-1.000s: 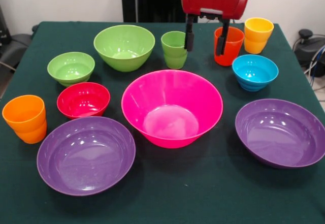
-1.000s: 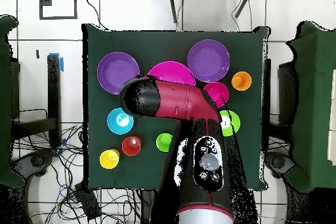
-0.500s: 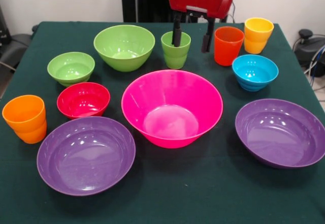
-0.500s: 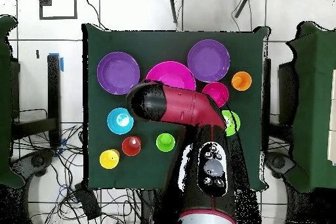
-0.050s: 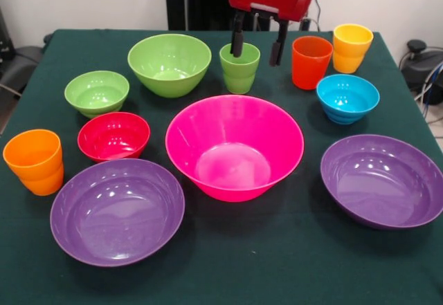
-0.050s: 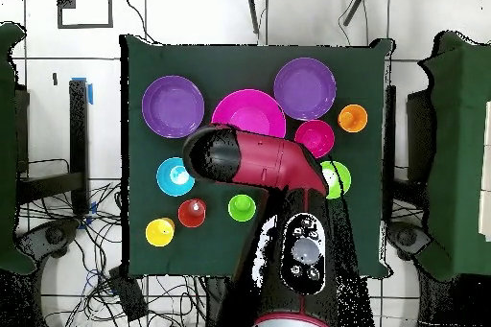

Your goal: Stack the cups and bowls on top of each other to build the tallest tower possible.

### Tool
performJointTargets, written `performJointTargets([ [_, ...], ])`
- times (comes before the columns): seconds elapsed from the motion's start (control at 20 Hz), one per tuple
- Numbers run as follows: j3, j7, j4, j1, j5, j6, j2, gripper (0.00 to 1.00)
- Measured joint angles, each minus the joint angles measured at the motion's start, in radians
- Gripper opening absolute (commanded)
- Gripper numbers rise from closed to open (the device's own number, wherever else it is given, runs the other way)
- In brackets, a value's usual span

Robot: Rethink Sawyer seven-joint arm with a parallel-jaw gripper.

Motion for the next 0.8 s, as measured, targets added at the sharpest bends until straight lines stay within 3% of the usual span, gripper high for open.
performJointTargets([
  [0.8, -0.059, 0.087, 0.064, 0.025, 0.094, 0.019, 0.006, 1.0],
])
